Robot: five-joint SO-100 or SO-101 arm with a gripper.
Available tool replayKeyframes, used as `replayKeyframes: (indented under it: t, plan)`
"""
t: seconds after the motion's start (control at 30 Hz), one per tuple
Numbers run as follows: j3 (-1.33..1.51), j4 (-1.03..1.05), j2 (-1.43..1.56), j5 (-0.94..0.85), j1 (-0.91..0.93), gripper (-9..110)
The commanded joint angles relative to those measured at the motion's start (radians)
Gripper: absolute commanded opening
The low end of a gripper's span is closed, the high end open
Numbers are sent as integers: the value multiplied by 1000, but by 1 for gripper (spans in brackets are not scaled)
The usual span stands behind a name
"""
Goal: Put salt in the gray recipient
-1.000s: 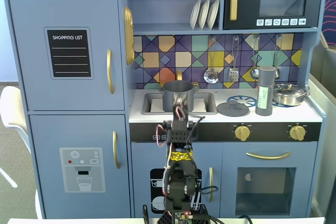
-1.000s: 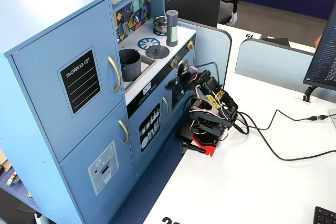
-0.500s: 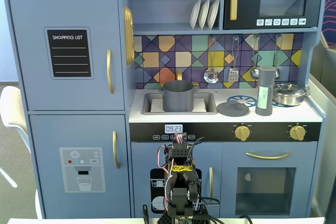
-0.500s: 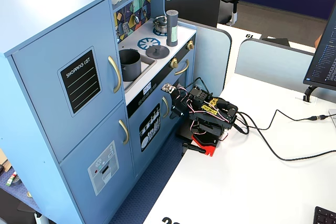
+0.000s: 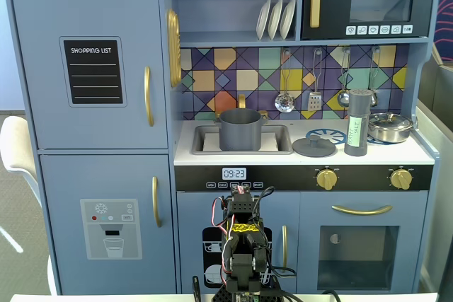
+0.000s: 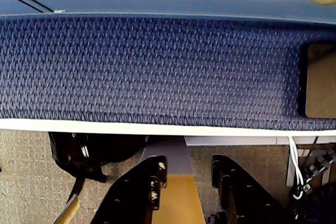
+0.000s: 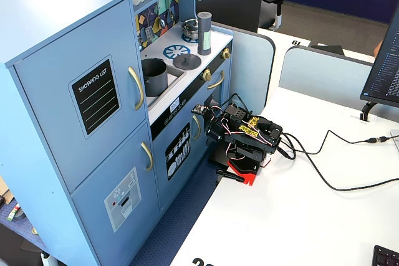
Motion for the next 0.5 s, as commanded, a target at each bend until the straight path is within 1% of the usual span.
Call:
replayKeyframes:
  t: [0.0,0.47]
  plan:
    - [-5,5,6,-15,-17,4]
    - [-5,5,6,-12,-25,6]
